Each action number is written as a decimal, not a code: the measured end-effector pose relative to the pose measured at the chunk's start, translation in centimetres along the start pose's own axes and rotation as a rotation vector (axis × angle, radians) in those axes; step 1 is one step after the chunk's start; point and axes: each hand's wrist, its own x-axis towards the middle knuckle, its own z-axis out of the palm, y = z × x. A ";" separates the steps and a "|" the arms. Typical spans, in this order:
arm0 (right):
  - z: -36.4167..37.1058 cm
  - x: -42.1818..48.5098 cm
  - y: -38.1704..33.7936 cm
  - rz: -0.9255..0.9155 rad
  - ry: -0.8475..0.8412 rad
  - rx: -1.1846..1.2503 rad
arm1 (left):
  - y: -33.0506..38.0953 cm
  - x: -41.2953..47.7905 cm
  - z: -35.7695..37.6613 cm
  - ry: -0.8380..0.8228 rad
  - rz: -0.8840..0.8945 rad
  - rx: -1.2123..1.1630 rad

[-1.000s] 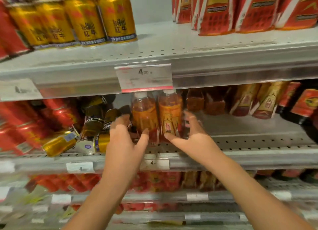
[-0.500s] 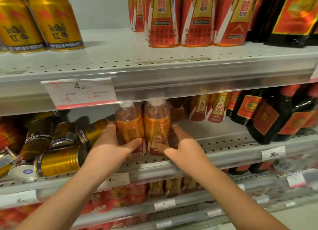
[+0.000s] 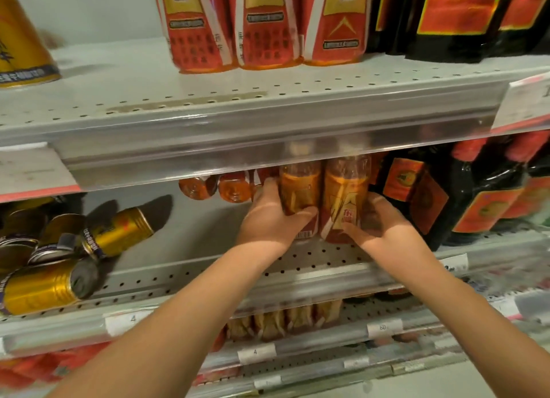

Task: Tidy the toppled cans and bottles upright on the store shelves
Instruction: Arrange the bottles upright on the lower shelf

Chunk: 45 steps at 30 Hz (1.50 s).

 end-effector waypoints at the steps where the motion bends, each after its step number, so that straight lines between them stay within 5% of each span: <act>1: -0.2 0.3 0.4 0.014 -0.014 0.025 | 0.1 0.2 0.4 0.003 0.008 -0.009; 12: 0.8 3.1 -0.4 0.072 0.021 0.170 | -2.9 1.5 1.6 -0.227 0.069 -0.129; 23: 0.4 3.7 0.8 0.155 0.041 0.181 | -3.4 1.5 3.7 -0.075 0.121 -0.098; 30: 0.7 1.8 0.9 0.141 0.014 -0.062 | -3.1 1.1 3.2 -0.111 0.105 -0.113; 37: 0.0 -4.1 -2.9 -0.057 0.288 -0.152 | -4.2 -0.6 -1.1 -0.150 0.071 -0.085; 40: 0.8 -5.7 -6.4 -0.133 0.269 -0.112 | -5.8 -0.4 -4.8 -0.029 0.115 -0.018; 45: 7.4 -3.5 -10.9 -0.349 -0.020 -0.230 | -7.9 4.0 -10.0 0.261 0.075 0.199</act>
